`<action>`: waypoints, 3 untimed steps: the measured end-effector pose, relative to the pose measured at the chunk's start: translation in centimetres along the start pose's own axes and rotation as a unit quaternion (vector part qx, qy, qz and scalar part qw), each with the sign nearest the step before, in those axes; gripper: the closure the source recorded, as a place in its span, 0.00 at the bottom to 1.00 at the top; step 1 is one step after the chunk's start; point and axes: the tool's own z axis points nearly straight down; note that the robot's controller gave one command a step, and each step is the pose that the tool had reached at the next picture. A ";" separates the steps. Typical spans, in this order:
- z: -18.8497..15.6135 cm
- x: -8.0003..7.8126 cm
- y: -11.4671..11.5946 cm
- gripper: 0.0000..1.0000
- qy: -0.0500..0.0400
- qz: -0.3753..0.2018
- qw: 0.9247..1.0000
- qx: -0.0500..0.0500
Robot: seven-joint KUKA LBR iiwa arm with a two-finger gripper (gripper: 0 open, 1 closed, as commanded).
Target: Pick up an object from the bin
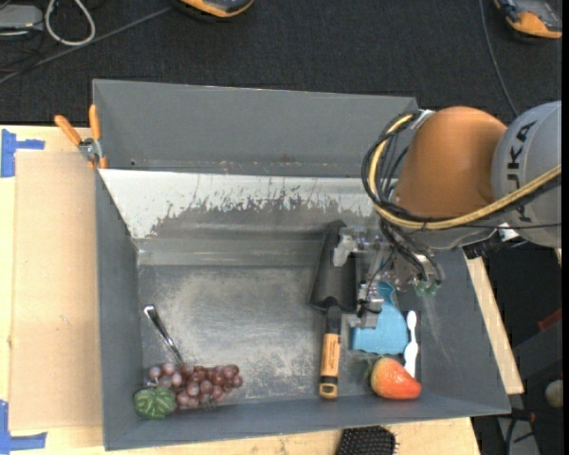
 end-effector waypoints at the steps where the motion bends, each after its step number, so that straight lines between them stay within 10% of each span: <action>1: -0.4 -0.2 0.0 0.00 -0.004 -0.001 1.000 0.000; 2: 6.5 -3.7 -2.4 0.00 -0.006 -0.063 0.998 0.000; 3: 5.7 -6.2 -5.8 0.00 -0.009 -0.234 0.972 0.002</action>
Offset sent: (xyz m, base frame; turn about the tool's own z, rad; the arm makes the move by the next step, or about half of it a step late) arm 0.0540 -0.0390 -0.1080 -0.1881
